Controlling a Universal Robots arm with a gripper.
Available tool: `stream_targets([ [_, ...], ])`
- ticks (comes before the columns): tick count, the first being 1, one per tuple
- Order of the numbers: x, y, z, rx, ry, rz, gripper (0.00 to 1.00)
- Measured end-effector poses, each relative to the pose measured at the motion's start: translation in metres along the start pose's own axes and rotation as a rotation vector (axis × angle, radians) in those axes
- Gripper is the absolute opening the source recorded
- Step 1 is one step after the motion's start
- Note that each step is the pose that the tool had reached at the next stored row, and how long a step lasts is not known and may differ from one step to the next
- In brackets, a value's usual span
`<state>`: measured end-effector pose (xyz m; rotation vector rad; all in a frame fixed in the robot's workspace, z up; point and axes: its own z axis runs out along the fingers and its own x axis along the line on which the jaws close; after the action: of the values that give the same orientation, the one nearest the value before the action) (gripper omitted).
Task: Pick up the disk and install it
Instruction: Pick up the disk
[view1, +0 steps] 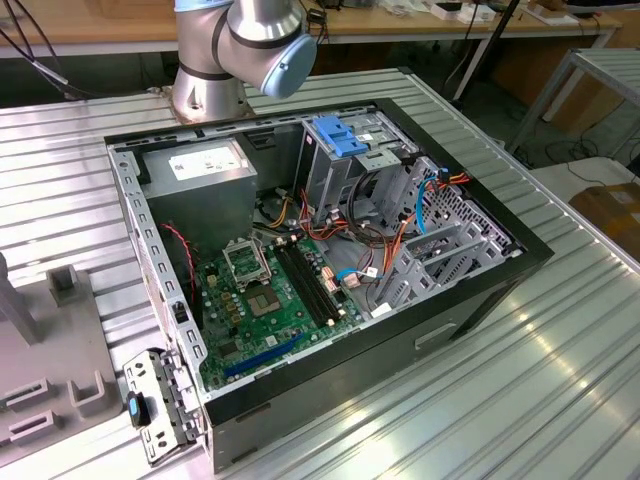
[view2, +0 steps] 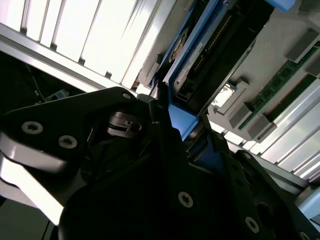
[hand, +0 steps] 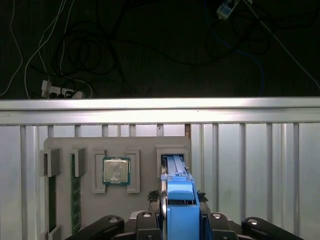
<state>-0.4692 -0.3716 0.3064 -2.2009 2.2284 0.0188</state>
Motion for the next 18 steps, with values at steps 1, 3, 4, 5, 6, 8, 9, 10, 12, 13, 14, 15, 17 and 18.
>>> stream_targets([
  [1,0.0,0.0,0.0,0.0001,0.0,0.0,0.37],
  [3,0.0,0.0,-0.0003,0.0,0.0001,0.0,0.37],
  [4,0.0,0.0,-0.0004,0.0,0.0001,0.0,0.37],
  [5,0.0,0.0,-0.0006,-0.0001,0.0002,0.0,0.37],
  [6,0.0,0.0,-0.0008,0.0,0.0002,0.0,0.37],
  [8,0.0,0.0,-0.0009,0.0,0.0002,0.0,0.37],
  [9,0.0,0.0,-0.001,0.0,0.0003,0.0,0.37],
  [10,0.0,0.0,-0.0014,-0.0001,0.0003,0.0,0.37],
  [12,0.0,0.0,-0.0024,-0.0002,0.0004,0.0,0.37],
  [13,0.0,0.0,-0.0032,-0.0002,0.0004,0.0,0.37],
  [14,-0.0001,0.0,-0.0061,-0.0002,0.0004,0.0,0.37],
  [15,-0.0002,0.0,-0.0115,0.0001,0.0002,0.0,0.37],
  [17,-0.0003,0.0,-0.0191,0.0,0.0003,0.0,0.37],
  [18,-0.0004,0.0,-0.022,0.0,0.0003,0.0,0.37],
])
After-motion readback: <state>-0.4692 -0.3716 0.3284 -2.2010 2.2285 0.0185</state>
